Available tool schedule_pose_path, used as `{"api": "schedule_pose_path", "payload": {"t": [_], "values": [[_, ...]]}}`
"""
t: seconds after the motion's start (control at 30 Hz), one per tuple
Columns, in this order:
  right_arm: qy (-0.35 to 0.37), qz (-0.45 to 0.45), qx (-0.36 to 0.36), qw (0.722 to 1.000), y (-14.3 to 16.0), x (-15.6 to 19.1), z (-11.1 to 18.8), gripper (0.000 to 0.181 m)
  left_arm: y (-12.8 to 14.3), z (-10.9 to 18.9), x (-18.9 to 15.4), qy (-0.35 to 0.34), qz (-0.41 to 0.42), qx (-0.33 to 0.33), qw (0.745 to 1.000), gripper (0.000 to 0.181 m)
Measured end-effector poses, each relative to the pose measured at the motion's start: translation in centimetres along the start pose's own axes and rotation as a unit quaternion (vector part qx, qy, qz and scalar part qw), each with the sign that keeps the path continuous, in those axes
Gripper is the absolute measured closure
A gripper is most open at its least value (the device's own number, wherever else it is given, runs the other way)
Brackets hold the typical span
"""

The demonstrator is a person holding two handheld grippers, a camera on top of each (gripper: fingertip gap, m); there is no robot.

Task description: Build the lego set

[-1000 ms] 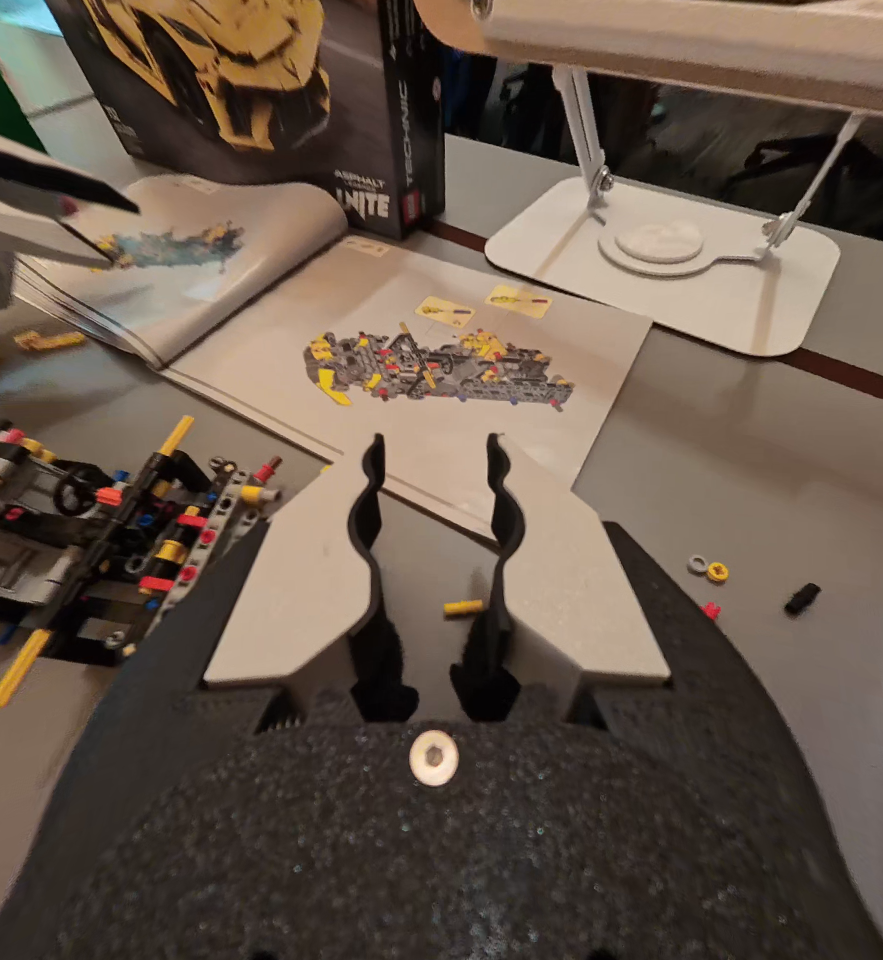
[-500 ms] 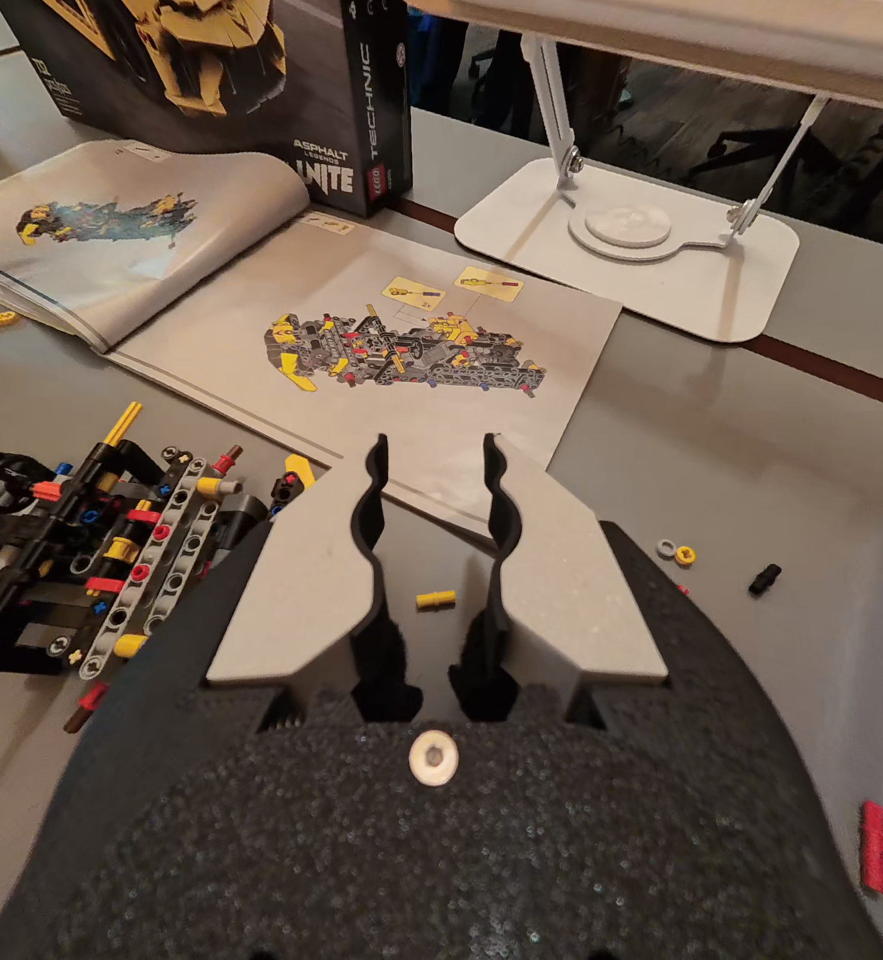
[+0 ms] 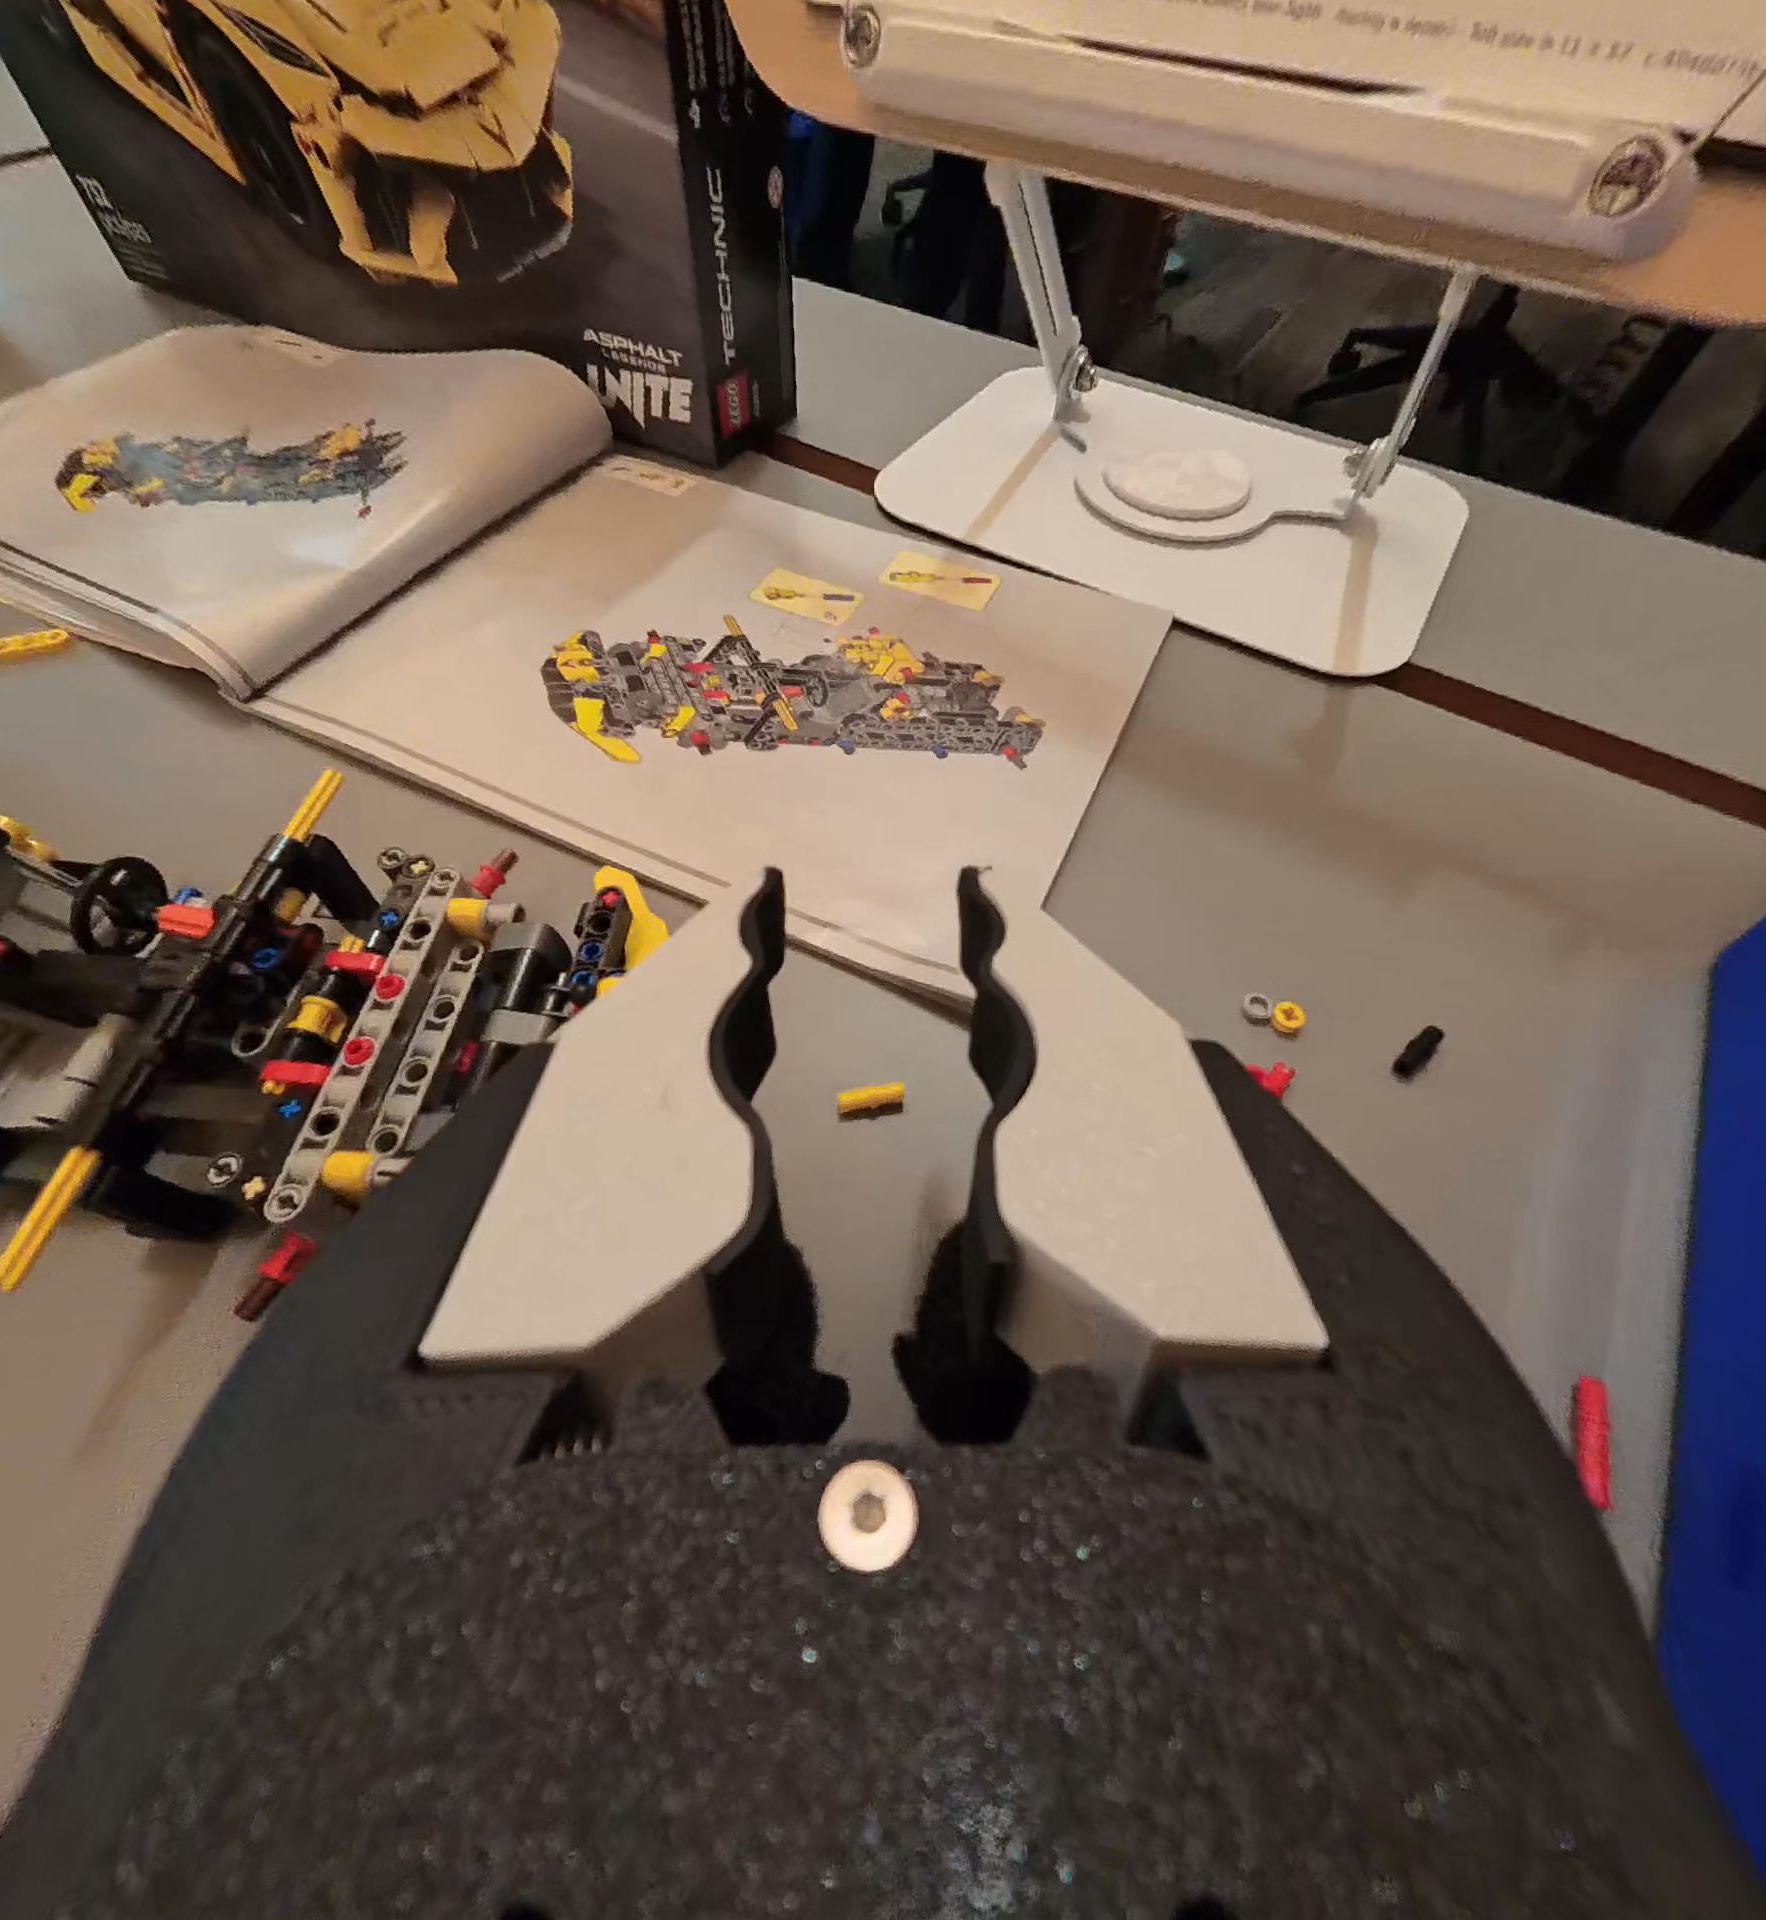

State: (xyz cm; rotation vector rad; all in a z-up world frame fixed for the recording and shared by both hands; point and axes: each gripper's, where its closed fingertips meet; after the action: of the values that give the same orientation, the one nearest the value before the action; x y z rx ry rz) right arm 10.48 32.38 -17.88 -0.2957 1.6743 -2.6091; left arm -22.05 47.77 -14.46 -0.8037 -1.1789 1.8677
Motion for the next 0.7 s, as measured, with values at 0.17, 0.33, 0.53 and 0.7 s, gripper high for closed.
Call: {"api": "schedule_pose_path", "payload": {"t": [0.17,0.33,0.53,0.7], "values": [[-0.018,0.015,0.0,1.0,-0.4,1.4,0.0,0.149,0.4,-0.8,1.5,-0.045,0.012,0.004,0.999,0.138],[0.014,0.058,-0.008,0.998,-0.9,1.2,0.4,0.151,-0.3,-0.7,0.0,-0.048,-0.033,0.01,0.998,0.138],[-0.015,0.014,-0.003,1.0,-0.8,1.7,0.3,0.153,-0.1,-0.6,-0.5,-0.053,-0.067,0.027,0.996,0.138],[-0.01,0.002,0.007,1.0,-0.4,1.0,0.1,0.154,0.8,-0.6,-0.1,-0.042,-0.043,0.047,0.997,0.138]]}}
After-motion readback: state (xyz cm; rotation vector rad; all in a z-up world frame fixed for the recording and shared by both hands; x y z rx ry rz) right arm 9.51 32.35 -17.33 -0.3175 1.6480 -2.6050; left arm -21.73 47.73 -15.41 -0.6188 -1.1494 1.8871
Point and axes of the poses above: each gripper's, where its closed fingertips meet, z back along the fingers, y out of its underside, x = y × z across the jaws, and after that the axes turned 11 degrees about -z, right-handed
